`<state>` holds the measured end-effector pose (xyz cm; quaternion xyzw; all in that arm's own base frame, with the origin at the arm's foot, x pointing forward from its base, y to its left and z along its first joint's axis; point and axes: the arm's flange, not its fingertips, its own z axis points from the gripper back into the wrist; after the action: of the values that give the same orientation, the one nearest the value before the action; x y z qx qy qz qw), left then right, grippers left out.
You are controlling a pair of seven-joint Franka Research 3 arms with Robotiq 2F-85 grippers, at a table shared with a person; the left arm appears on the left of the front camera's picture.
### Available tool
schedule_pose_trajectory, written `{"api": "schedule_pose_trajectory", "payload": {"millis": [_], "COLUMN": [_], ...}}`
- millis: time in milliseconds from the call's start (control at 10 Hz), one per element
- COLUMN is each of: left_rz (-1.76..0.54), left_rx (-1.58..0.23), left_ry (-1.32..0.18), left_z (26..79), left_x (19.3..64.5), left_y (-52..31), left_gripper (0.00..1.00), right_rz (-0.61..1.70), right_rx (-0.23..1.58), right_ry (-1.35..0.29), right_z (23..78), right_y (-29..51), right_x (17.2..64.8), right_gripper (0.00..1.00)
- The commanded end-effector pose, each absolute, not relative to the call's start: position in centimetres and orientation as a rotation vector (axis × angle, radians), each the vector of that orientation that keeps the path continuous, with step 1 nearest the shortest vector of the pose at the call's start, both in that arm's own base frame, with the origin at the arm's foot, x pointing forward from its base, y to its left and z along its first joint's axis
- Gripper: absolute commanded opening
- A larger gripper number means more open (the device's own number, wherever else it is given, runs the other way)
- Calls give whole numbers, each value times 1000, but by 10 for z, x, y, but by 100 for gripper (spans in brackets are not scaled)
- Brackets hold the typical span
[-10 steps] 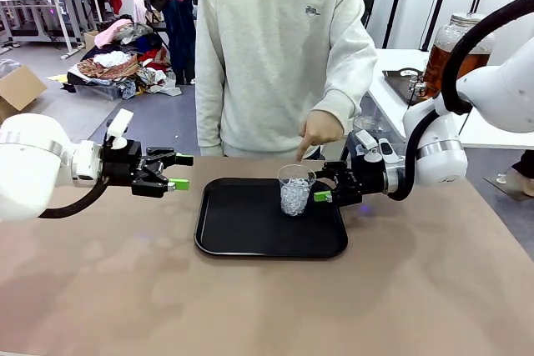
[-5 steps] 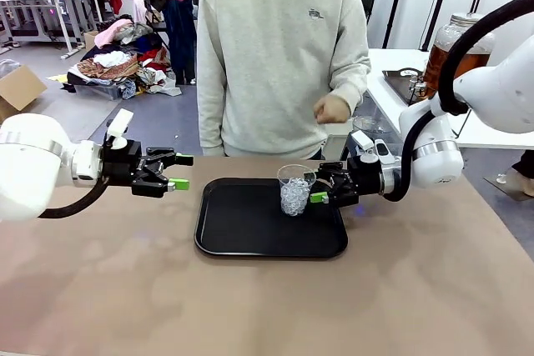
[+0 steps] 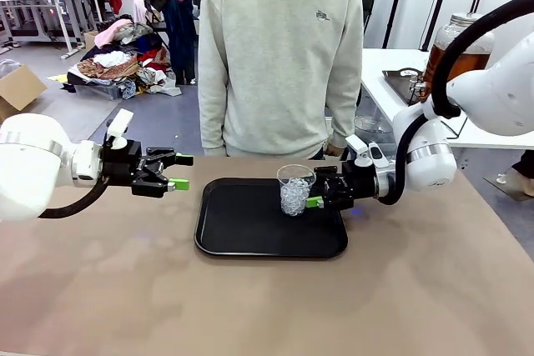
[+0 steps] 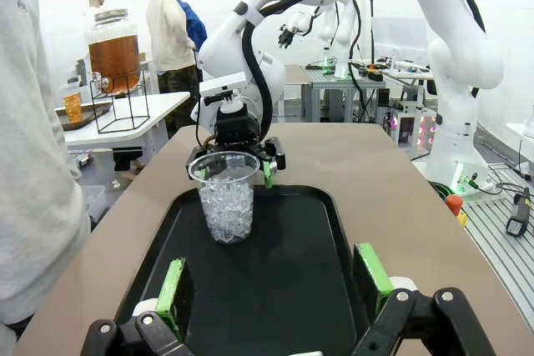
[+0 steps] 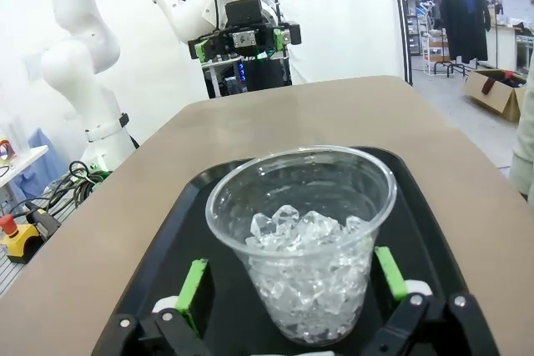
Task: Pour the drink into the iced cup.
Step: Pick up the iced cup indicated by the human and present it to them.
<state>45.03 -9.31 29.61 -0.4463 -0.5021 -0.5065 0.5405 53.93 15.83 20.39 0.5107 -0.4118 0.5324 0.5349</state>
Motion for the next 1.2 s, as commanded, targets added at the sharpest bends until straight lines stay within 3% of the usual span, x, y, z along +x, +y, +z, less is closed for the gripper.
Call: {"api": "schedule_pose_trajectory", "payload": {"millis": [0, 1100], "left_rz": [-1208, -1208], "left_rx": [-1059, -1059], "left_ry": [-1199, -1199], "left_z": [297, 297], "left_x": [450, 450], "left_y": [-93, -93], "left_gripper": [100, 100], "right_rz": [1305, 1275], "right_rx": [1201, 1262], "right_ry": [-1009, -990], "right_z": [200, 196], "right_y": [168, 202], "right_x": [547, 553], "right_gripper": [100, 100]}}
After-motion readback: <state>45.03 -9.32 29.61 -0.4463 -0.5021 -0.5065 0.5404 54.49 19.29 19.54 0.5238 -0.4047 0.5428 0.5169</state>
